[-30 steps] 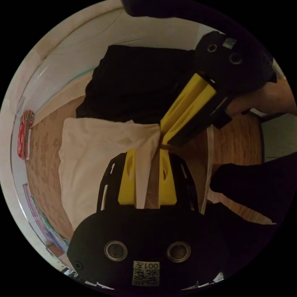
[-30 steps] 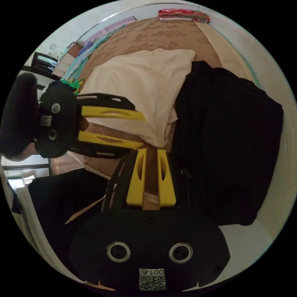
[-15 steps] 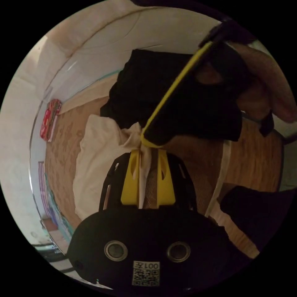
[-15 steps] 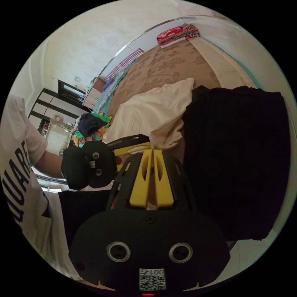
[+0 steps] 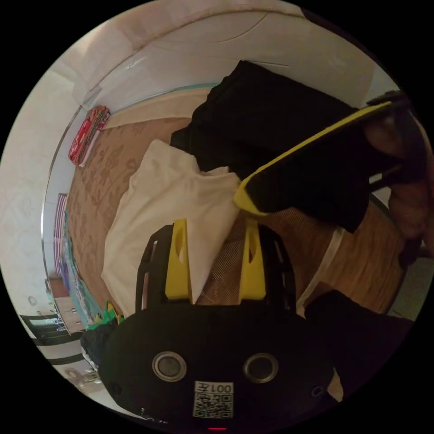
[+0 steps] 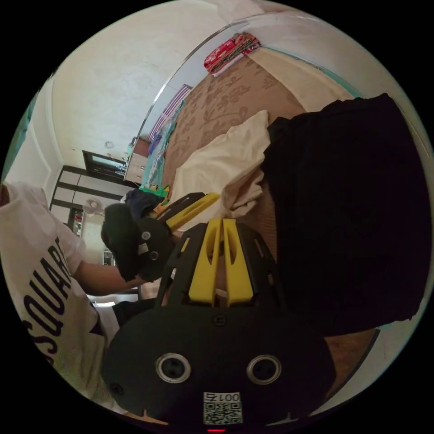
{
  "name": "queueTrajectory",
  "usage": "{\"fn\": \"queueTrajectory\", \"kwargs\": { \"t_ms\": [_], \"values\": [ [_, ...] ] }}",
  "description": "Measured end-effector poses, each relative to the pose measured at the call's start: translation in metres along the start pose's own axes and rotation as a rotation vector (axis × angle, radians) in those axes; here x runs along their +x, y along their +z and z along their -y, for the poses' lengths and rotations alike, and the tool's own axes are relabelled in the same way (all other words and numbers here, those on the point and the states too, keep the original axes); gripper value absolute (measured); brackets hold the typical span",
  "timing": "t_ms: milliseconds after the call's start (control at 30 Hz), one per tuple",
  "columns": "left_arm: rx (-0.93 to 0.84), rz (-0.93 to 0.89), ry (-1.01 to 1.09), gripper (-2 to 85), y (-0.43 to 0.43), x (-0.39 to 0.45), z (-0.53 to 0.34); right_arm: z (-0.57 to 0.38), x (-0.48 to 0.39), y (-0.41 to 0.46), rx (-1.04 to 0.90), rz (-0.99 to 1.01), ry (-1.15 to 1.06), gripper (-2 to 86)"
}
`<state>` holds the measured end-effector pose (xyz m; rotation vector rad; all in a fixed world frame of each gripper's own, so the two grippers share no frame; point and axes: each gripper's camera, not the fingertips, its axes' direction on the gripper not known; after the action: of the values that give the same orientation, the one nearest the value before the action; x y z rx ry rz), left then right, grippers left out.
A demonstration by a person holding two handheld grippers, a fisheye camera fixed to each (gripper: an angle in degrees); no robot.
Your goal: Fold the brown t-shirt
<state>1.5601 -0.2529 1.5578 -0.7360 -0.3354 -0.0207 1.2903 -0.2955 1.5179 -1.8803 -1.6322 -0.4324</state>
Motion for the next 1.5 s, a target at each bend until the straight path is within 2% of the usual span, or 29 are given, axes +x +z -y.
{"fn": "queueTrajectory", "kwargs": {
  "t_ms": [67,200,333,467,533,733,933,1067,1233,1400,1500],
  "values": [
    [-0.001,0.031,-0.008,11.1,-0.002,0.007,0.0,0.004,0.005,0.0,0.002,0.043,0.017,0.7],
    [0.03,0.108,-0.112,0.7,-0.013,0.001,-0.008,0.018,0.007,0.001,-0.025,0.093,-0.081,1.2],
    [0.047,-0.015,-0.223,-0.7,-0.025,-0.023,-0.02,0.024,0.025,-0.009,-0.016,0.004,-0.201,3.2],
    [0.083,-0.09,-0.298,-0.9,-0.039,-0.048,-0.035,0.024,0.059,-0.018,0.032,-0.006,-0.092,9.1],
    [0.092,-0.134,-0.337,-1.0,-0.043,-0.059,-0.041,0.023,0.089,-0.011,0.07,0.175,0.06,13.4],
    [0.124,-0.253,-0.438,-1.0,-0.059,-0.097,-0.065,0.027,0.137,0.037,0.163,0.648,0.372,18.4],
    [0.134,-0.305,-0.413,-1.0,-0.068,-0.129,-0.09,0.042,0.154,0.079,0.291,0.982,0.581,21.0],
    [0.14,-0.287,-0.346,-1.0,-0.077,-0.147,-0.107,0.073,0.152,0.092,0.231,0.918,0.581,19.5],
    [0.147,-0.274,-0.313,-1.0,-0.084,-0.169,-0.131,0.131,0.146,0.116,0.128,0.833,0.572,13.4],
    [0.191,-0.331,-0.392,-1.0,-0.092,-0.213,-0.169,0.168,0.124,0.126,0.08,0.702,0.537,3.1],
    [0.216,-0.398,-0.466,-1.0,-0.095,-0.246,-0.196,0.191,0.09,0.123,0.065,0.527,0.466,1.4]
  ]
}}
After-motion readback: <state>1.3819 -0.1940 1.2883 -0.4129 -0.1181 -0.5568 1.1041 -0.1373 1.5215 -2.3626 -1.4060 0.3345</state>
